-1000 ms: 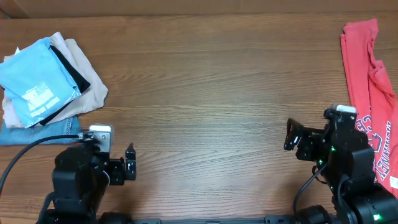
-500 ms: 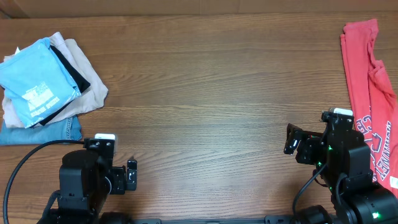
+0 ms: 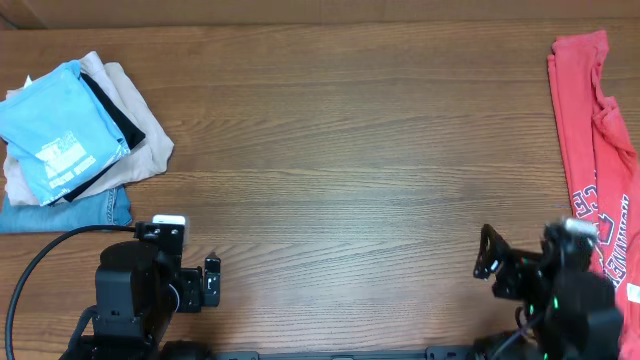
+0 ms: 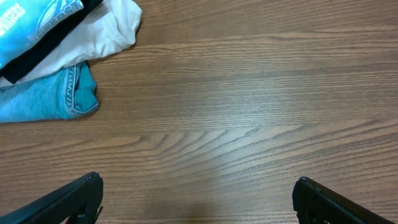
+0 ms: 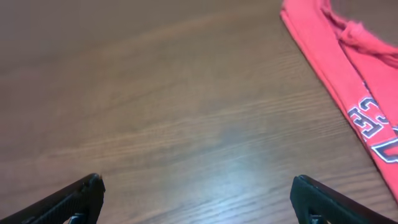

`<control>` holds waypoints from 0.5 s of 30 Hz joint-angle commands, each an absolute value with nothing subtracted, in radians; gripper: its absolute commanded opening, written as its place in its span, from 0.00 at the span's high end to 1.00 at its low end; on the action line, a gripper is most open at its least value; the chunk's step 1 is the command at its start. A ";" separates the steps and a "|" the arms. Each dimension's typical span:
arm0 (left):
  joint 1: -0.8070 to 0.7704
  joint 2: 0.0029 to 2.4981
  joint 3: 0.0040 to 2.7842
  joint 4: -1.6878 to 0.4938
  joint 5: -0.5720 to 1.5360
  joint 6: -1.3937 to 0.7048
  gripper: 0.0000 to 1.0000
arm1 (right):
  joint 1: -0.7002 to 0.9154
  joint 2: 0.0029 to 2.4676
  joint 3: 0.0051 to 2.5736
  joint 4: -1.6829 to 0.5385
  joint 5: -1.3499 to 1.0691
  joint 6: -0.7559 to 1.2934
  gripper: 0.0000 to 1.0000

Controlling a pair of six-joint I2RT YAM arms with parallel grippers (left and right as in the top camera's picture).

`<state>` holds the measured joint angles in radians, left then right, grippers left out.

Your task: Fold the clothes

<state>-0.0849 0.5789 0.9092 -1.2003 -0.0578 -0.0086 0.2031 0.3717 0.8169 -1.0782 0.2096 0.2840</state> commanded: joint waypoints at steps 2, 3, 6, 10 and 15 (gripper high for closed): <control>-0.088 0.579 0.904 -1.200 -0.070 -0.023 0.00 | 0.165 0.124 0.612 -0.947 0.200 0.286 0.00; -0.088 0.579 0.904 -1.200 -0.070 -0.023 0.00 | 0.158 0.082 0.574 -0.908 0.196 0.286 0.00; -0.088 0.579 0.904 -1.200 -0.070 -0.023 0.00 | 0.134 0.001 0.472 -0.802 0.189 0.286 0.00; -0.088 0.579 0.904 -1.200 -0.070 -0.023 0.00 | 0.104 0.003 0.342 -0.587 0.173 0.284 0.00; -0.088 0.579 0.904 -1.200 -0.070 -0.023 0.00 | 0.087 0.003 0.148 -0.237 0.171 0.280 0.00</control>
